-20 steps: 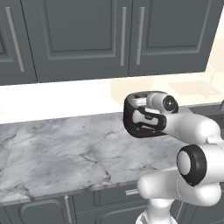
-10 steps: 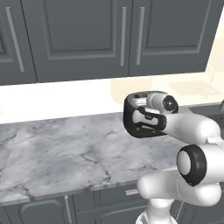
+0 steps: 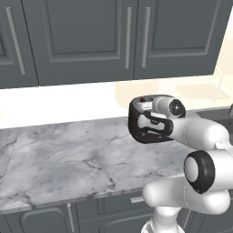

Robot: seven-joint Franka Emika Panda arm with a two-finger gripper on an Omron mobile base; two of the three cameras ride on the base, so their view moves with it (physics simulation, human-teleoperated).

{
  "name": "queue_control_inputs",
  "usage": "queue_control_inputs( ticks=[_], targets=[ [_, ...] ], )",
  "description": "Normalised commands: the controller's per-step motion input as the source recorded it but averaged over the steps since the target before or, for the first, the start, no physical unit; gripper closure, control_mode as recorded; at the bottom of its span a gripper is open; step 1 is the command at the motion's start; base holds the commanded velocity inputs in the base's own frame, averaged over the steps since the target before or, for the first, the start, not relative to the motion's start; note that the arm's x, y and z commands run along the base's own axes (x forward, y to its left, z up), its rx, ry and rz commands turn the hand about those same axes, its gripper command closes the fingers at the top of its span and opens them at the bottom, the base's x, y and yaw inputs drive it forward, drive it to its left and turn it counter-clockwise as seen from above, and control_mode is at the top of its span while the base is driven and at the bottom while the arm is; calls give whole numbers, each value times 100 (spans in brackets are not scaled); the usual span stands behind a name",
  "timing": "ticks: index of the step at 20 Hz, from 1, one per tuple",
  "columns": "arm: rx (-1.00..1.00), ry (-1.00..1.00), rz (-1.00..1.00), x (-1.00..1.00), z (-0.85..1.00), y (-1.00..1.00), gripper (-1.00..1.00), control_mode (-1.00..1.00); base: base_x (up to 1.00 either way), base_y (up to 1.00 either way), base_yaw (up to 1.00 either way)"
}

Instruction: Start the toaster. Once the lever pops up, take the bread to the plate on the dining counter.

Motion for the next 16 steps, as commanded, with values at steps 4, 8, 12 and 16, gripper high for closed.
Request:
queue_control_inputs(
  ticks=[4, 8, 12, 16],
  targets=[
    [0, 0, 0, 0, 0, 0, -100, -100, 0, 0, 0],
    [0, 0, 0, 0, 0, 0, -100, -100, 0, 0, 0],
    [0, 0, 0, 0, 0, 0, -100, -100, 0, 0, 0],
    [0, 0, 0, 0, 0, 0, -100, -100, 0, 0, 0]
  ],
)
